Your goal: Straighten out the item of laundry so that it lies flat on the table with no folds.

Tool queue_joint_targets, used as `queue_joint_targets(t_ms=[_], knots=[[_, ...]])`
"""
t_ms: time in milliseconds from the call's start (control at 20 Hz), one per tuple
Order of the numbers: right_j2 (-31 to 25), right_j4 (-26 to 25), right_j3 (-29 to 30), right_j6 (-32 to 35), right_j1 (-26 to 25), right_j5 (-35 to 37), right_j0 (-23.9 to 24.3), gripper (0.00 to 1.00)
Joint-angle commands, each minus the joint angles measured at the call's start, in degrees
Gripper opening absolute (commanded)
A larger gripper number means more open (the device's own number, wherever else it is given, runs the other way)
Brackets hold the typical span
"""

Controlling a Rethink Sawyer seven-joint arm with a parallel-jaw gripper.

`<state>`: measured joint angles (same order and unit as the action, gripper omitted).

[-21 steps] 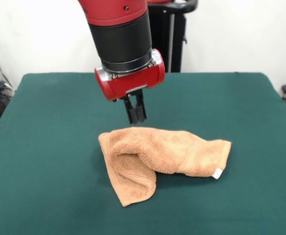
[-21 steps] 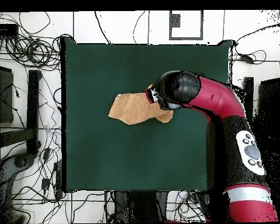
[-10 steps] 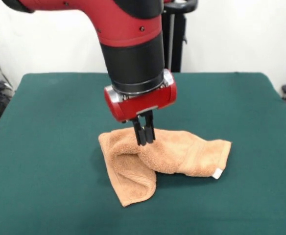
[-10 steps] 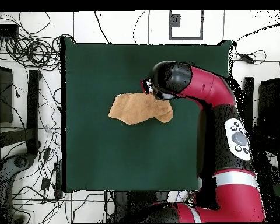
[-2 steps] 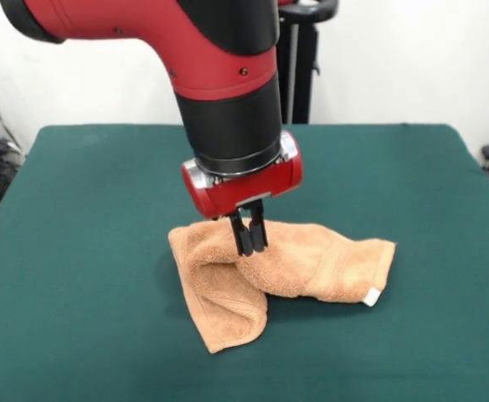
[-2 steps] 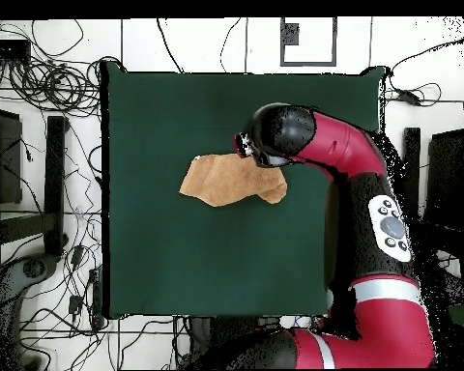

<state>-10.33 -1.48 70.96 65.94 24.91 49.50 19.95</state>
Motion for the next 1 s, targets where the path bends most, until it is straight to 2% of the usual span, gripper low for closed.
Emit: queue_joint_targets(t_ms=[50,450,650,800,1000], knots=[[-1.44,1.23,6.62,11.86,-1.12,-5.77,-0.23,0.0],[-1.77,0.49,6.54,10.9,-2.78,-9.54,0.6,0.0],[-2.28,0.03,8.77,11.17,-4.0,-14.93,1.21,0.0],[-2.25,-0.06,12.3,11.01,-2.78,-16.3,1.93,0.0],[-2.4,-1.64,22.02,9.96,2.19,-20.15,2.99,0.0]])
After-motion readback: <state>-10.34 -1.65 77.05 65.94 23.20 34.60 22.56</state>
